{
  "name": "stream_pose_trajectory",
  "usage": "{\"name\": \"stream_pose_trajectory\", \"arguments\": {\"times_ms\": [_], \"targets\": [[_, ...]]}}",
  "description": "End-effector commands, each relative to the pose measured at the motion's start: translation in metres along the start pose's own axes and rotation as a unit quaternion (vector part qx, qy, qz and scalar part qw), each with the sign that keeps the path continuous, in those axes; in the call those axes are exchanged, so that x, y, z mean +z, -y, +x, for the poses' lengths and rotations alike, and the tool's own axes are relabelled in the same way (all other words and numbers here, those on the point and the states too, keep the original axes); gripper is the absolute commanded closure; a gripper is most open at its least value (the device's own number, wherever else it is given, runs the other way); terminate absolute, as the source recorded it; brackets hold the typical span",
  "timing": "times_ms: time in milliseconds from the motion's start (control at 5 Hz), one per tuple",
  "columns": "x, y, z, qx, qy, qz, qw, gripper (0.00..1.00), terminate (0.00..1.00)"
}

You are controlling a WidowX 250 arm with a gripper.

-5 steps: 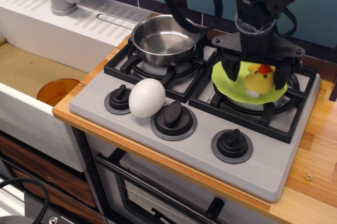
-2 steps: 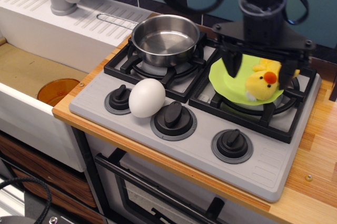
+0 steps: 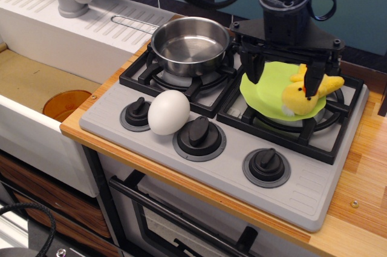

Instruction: Put stuffedduck on plate and egg in pot or pan on stove

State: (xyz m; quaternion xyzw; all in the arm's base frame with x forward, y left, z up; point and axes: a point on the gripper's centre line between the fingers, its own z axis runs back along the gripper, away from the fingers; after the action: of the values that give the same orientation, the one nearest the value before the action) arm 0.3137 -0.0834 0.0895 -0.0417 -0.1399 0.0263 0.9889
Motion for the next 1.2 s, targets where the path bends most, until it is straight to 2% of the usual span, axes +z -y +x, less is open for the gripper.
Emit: {"name": "stream_pose_trajectory", "arguments": {"times_ms": [0, 200, 400, 600, 1000], "targets": [[0.023, 0.006, 0.02, 0.001, 0.039, -0.013, 0.9991, 0.0, 0.0], [0.037, -0.021, 0.018, 0.009, 0.078, 0.048, 0.9958, 0.0, 0.0], [0.048, -0.046, 0.02, 0.0, 0.099, 0.076, 0.9922, 0.0, 0.0], [0.051, -0.064, 0.019, -0.003, 0.114, 0.09, 0.9893, 0.0, 0.0], [0.047, -0.088, 0.004, 0.024, 0.117, 0.106, 0.9872, 0.0, 0.0]]}}
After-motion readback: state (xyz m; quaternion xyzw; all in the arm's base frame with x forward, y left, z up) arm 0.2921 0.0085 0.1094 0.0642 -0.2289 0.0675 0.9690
